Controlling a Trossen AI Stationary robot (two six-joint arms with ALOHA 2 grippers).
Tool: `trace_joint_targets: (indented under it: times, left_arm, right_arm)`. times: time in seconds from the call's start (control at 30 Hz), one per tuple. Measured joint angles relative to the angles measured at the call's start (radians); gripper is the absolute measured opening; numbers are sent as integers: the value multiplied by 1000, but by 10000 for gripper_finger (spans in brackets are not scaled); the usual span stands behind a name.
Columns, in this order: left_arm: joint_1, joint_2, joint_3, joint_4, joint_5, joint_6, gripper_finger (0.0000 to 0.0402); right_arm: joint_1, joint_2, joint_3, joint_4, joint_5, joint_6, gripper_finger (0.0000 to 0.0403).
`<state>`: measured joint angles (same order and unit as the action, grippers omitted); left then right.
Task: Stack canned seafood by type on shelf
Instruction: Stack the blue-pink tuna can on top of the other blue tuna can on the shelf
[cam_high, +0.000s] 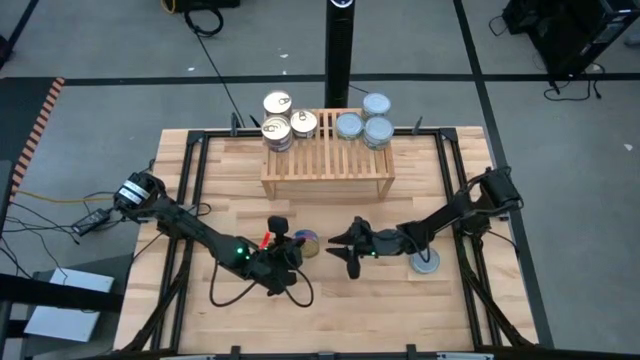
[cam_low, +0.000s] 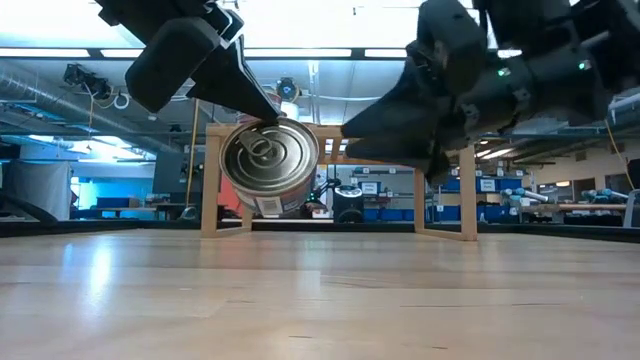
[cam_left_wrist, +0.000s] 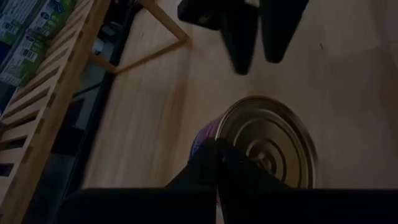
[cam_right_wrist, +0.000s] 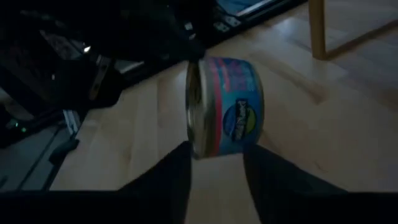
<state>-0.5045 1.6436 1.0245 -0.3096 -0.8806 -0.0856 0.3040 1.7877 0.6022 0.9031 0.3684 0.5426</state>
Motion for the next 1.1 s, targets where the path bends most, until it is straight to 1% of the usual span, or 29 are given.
trace_joint_targets:
  times: [0.13,0.2,0.37,0.5,0.6,0.7,0.93,1.1]
  left_arm:
    - [-8,0,0,3,0,3,0]
    - [-10,0,0,6,0,3,0]
    - [-9,0,0,6,0,3,0]
    - [-9,0,0,6,0,5,0]
    - [-9,0,0,6,0,6,0]
    - [-9,0,0,7,0,6,0]
    - [-9,0,0,32,1,30,0]
    - [-9,0,0,60,1,59,0]
  right_arm:
    - [-25,10,0,42,-6,7,219]
    - [-38,10,0,53,-30,7,250]
    - [-79,10,15,62,-153,23,317]
    - [-109,10,32,61,-227,-13,352]
    - [-132,10,35,44,-250,-25,368]
    - [-159,10,35,1,-262,-34,374]
    - [-205,10,51,-7,-385,-49,369]
    - [-217,10,84,-26,-423,-76,369]
